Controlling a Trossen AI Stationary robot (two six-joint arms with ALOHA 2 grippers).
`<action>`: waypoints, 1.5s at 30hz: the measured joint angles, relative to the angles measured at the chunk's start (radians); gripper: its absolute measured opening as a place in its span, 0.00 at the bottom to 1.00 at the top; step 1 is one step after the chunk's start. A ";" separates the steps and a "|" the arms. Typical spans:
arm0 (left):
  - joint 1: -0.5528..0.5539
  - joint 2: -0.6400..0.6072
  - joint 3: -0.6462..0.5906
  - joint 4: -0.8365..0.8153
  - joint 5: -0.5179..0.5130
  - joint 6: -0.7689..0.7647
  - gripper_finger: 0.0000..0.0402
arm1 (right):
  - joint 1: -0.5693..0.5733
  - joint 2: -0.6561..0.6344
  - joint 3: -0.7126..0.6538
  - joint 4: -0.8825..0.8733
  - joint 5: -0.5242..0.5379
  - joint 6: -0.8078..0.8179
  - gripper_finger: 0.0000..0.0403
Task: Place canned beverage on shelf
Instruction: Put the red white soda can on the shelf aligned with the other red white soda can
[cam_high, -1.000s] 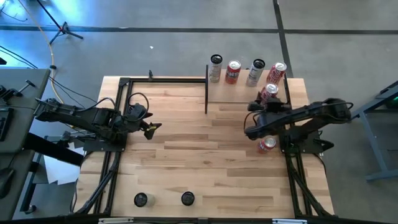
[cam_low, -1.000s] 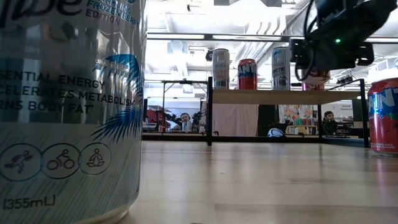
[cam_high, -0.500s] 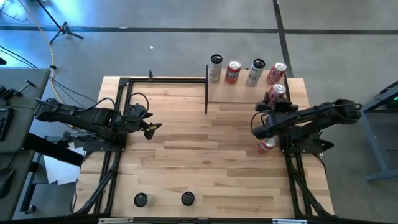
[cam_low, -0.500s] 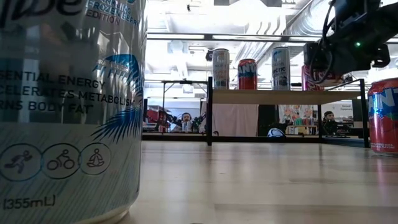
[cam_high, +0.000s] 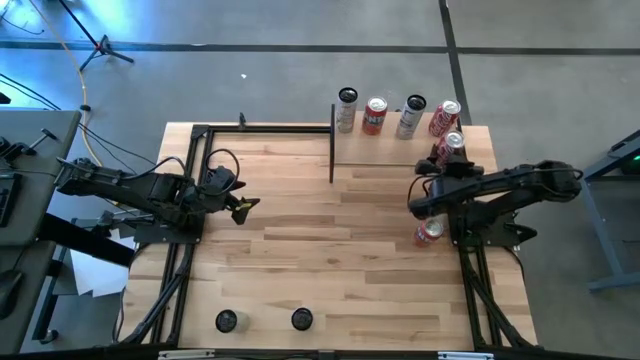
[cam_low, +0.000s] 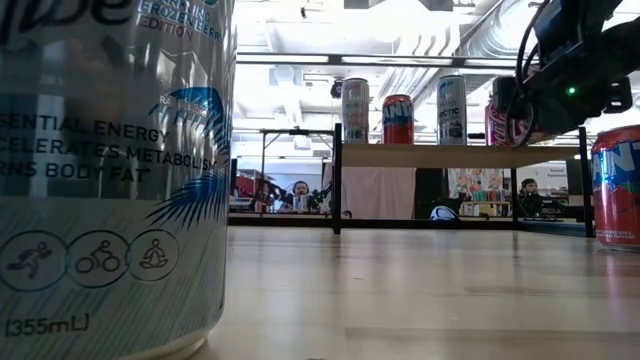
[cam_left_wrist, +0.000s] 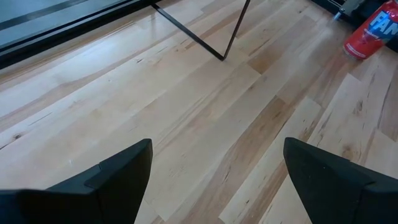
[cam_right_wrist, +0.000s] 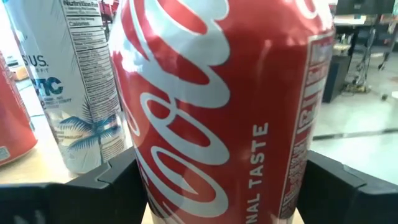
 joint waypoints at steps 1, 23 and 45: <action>0.000 0.000 0.000 0.000 0.000 0.000 0.84 | -0.009 0.000 0.000 0.000 0.011 -0.013 0.75; 0.000 0.000 0.000 0.000 0.000 0.000 0.84 | -0.130 0.001 0.000 0.093 0.045 -0.069 0.75; 0.000 0.000 0.000 0.000 0.000 0.000 0.84 | -0.173 0.001 0.000 0.258 0.020 -0.228 0.75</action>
